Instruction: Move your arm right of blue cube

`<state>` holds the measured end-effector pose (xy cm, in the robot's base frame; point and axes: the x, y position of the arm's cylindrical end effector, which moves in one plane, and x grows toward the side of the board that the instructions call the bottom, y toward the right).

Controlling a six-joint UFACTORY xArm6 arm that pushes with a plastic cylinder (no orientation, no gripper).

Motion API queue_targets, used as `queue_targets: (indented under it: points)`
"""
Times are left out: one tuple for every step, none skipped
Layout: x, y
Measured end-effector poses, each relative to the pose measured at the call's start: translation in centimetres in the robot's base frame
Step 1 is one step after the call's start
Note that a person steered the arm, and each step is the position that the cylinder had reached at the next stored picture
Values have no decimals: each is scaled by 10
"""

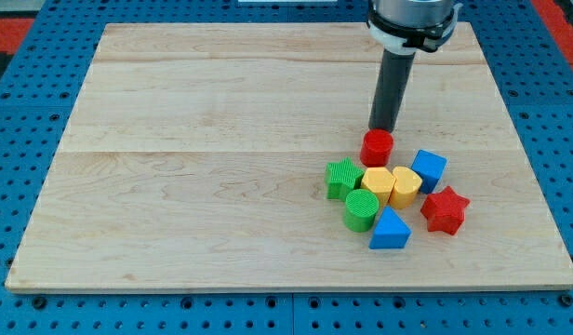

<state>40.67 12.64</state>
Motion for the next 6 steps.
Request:
queue_targets:
  points:
    - [-9,6]
    - [-25,39]
    - [-25,85]
    - [-16,121]
    - [4,129]
    - [35,122]
